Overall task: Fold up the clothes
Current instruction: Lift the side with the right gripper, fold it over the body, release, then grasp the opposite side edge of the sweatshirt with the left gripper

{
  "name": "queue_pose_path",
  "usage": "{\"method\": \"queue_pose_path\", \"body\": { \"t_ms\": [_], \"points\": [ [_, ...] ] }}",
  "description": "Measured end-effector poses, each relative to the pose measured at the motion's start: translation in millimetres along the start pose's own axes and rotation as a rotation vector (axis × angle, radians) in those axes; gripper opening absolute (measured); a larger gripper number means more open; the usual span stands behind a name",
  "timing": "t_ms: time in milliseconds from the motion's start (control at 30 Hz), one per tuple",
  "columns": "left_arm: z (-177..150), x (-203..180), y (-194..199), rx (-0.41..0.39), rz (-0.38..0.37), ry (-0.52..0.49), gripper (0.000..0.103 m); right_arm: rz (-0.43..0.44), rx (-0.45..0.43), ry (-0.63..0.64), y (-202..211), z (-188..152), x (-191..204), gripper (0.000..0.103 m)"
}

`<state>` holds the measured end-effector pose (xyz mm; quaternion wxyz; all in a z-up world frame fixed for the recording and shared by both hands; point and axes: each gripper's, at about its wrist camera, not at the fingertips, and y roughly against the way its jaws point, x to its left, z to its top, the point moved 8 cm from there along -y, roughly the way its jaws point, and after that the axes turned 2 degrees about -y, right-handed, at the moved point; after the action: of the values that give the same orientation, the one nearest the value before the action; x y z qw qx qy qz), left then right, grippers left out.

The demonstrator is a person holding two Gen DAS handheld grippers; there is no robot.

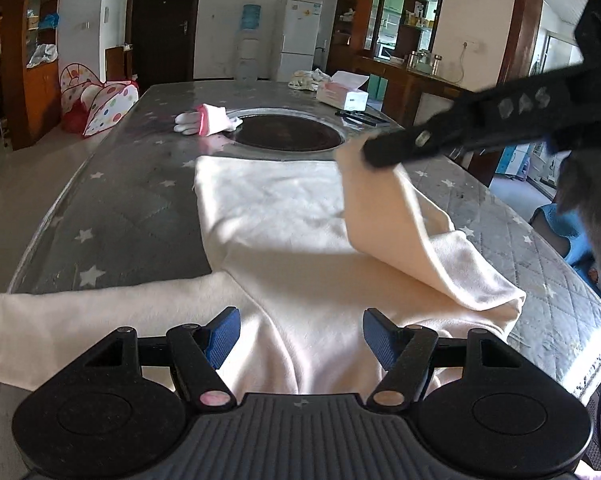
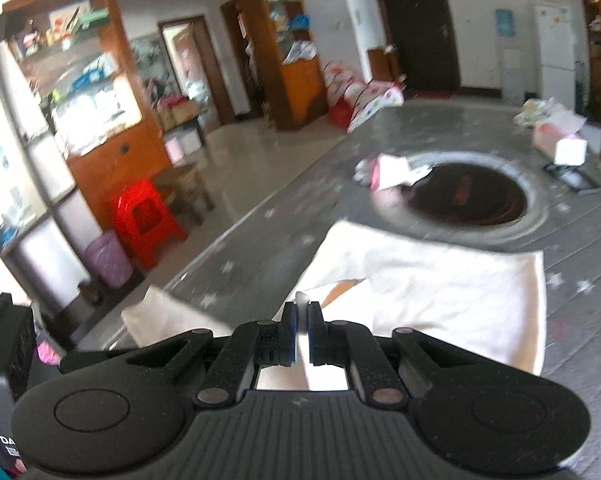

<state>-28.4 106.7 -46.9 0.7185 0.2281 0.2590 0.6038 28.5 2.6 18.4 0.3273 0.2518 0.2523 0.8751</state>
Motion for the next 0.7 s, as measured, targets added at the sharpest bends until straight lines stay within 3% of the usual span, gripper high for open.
{"method": "queue_pose_path", "body": {
  "t_ms": [200,367,500,700],
  "points": [
    [-4.0,2.2,-0.4,0.005,-0.001,0.005,0.071,0.037,0.067,0.017,-12.5,-19.7,13.6,0.010],
    [-4.7,3.1,-3.2,0.013,0.002,0.007,0.071,0.041,0.070,0.023,-4.0,-21.3,6.7,0.012],
    [-1.9,2.5,-4.5,0.011,0.001,0.006,0.071,0.010,0.053,0.030,9.9,-15.5,-10.3,0.012],
    [5.9,0.3,-10.3,0.003,-0.010,0.005,0.068,-0.112,0.074,0.030,31.4,-22.7,-62.6,0.012]
  ]
}}
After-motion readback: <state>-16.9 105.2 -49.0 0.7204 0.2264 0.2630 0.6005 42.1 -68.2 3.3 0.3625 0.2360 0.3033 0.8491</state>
